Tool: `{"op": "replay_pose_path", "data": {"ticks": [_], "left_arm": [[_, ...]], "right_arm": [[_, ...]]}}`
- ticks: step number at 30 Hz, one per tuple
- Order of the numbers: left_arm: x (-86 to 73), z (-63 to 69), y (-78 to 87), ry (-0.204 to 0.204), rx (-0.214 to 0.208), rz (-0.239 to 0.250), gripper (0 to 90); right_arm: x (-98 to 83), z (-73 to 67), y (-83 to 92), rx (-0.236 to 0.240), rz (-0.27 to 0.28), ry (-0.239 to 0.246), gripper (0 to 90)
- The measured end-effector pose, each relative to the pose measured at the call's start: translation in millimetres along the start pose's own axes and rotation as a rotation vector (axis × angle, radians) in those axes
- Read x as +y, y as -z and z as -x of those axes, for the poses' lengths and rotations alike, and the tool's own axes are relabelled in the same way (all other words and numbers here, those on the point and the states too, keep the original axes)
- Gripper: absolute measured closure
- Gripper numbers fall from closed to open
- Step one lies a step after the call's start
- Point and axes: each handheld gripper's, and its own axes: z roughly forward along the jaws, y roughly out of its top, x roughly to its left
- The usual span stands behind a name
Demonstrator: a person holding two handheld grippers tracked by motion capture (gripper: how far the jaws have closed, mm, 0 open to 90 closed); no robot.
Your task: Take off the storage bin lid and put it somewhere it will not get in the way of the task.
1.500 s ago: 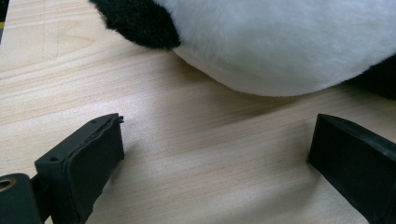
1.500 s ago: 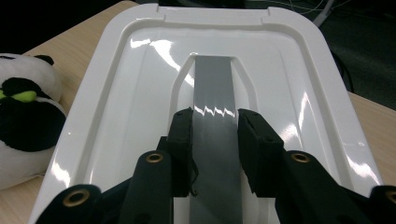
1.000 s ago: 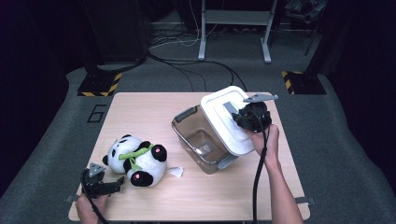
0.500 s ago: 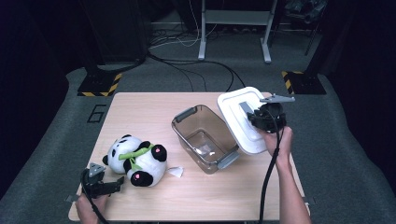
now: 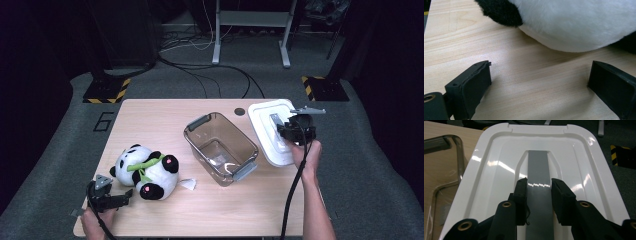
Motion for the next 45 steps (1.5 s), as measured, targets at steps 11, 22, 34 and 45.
{"op": "replay_pose_path", "data": {"ticks": [11,22,34,45], "left_arm": [[-0.2,0.2,-0.3,0.001,0.003,0.005,4.2],[-0.2,0.2,-0.2,0.001,0.002,0.005,4.3],[-0.1,0.1,-0.2,0.001,0.002,0.004,4.4],[0.1,-0.1,0.1,0.000,-0.001,0.000,4.4]], "right_arm": [[-23.5,19.7,-23.5,-0.050,-0.050,-0.065,66.6],[-45.8,28.8,-48.7,-0.078,-0.092,-0.115,66.5],[-66.4,31.9,-73.6,-0.097,-0.122,-0.170,66.5],[-77.7,28.5,-93.5,-0.138,-0.137,-0.207,66.5]]}}
